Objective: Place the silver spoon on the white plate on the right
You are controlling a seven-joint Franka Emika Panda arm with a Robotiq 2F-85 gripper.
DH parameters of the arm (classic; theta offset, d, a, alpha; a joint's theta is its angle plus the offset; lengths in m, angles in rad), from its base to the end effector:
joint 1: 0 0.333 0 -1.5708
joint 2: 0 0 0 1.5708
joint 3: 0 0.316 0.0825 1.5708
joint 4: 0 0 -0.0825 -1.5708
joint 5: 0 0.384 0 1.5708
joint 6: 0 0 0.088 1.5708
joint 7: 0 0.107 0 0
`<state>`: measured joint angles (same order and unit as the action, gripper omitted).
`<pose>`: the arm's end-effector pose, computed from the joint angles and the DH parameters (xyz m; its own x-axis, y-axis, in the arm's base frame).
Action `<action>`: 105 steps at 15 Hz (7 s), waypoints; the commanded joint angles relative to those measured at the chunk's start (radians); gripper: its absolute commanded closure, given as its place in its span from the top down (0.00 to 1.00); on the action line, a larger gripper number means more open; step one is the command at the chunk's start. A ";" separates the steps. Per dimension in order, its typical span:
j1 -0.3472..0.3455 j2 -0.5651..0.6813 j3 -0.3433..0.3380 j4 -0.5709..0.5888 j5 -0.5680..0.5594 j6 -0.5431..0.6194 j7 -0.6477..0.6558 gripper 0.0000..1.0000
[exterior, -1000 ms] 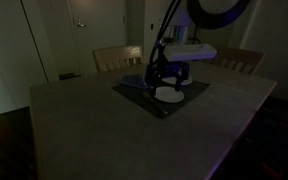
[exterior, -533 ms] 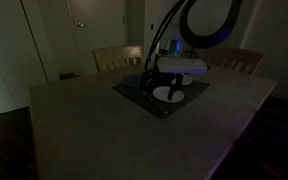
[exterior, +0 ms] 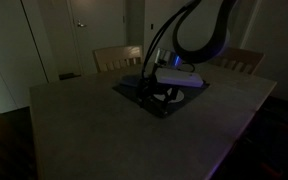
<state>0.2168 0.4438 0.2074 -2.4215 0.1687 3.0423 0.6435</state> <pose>0.4586 0.2000 0.1496 0.9123 -0.4062 0.0514 -0.3883 -0.8982 -0.2062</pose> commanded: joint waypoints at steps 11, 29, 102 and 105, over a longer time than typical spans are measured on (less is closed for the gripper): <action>-0.365 0.073 0.317 -0.002 0.170 0.107 -0.376 1.00; -0.473 0.098 0.372 -0.009 0.163 0.103 -0.420 0.82; -0.051 -0.117 -0.076 0.100 0.094 -0.427 -0.299 0.04; -0.050 -0.124 -0.102 0.092 0.076 -0.421 -0.282 0.04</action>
<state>0.1547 0.3534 0.1382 -2.3088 0.2783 2.6478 0.3290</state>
